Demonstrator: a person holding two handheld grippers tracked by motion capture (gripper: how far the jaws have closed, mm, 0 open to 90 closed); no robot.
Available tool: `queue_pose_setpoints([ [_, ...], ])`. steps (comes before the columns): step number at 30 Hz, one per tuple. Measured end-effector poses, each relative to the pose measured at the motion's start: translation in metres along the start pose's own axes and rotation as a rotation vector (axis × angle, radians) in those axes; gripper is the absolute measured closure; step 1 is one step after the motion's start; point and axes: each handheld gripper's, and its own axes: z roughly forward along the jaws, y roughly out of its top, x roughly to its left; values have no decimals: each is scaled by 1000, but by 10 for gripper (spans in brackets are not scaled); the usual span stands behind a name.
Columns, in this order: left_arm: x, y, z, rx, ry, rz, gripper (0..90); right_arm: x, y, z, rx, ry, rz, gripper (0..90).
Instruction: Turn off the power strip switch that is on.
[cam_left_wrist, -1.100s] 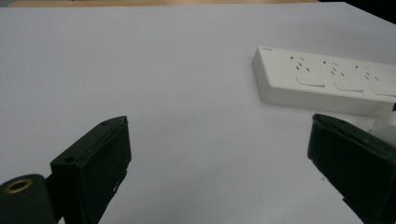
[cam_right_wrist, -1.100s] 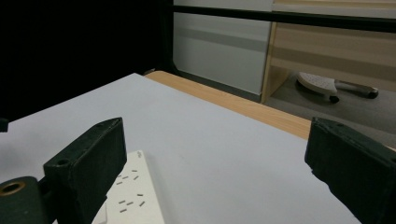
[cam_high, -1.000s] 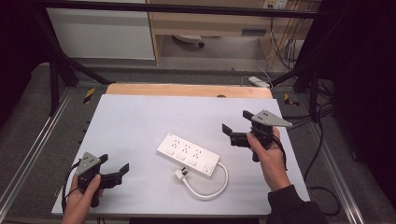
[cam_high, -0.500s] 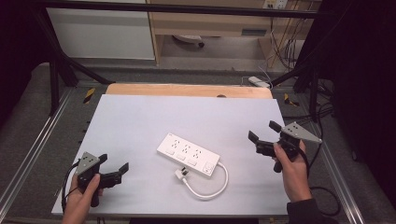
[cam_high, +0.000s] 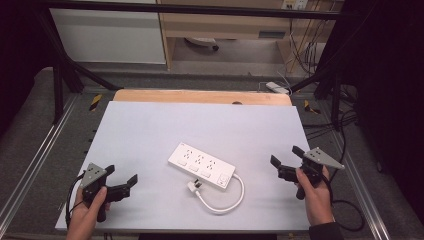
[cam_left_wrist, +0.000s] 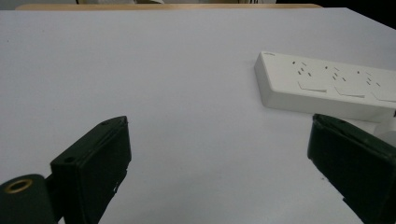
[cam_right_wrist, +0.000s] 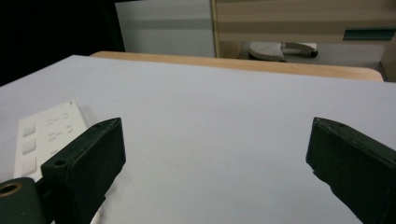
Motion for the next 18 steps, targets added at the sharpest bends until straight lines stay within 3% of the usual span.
queue_pose_setpoints([
  [9,-1,1,-1,-9,-2,4,62,5,-24,11,97,19,2,42],
  [15,-3,2,-2,-9,-4,15,62,16,-35,21,177,51,-54,36],
  [18,-4,2,-3,-10,-4,21,61,19,-36,24,193,29,-66,38],
])
